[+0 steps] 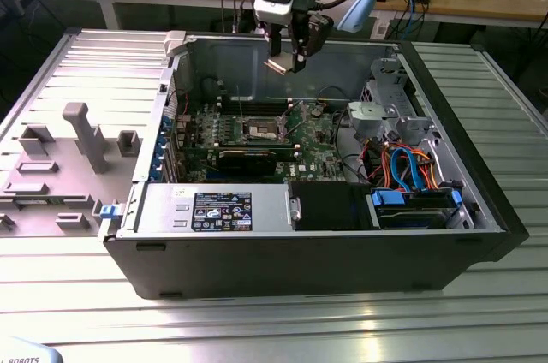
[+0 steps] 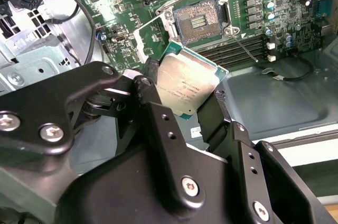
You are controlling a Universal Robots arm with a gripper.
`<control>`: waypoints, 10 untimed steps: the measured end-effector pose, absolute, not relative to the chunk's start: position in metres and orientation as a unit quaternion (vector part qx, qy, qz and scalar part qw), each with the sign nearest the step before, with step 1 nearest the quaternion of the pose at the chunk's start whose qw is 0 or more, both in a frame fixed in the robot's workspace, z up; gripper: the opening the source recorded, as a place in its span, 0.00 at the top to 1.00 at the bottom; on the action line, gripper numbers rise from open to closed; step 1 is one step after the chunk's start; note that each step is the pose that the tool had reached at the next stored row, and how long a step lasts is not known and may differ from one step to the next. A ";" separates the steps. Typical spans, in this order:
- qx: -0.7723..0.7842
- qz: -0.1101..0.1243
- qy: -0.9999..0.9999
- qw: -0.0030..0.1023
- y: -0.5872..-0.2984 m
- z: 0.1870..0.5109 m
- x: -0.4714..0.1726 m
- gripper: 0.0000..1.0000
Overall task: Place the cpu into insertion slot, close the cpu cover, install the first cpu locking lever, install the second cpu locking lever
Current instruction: 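Place the cpu into insertion slot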
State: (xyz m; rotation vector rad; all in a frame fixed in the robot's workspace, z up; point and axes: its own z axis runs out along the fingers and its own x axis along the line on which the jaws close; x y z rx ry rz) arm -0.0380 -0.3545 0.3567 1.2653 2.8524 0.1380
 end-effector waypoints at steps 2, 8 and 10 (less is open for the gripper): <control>0.405 0.044 0.913 0.009 -0.355 0.357 -0.038 0.46; 0.410 0.044 0.911 0.009 -0.355 0.357 -0.038 0.46; 0.412 0.044 0.910 0.009 -0.355 0.357 -0.038 0.46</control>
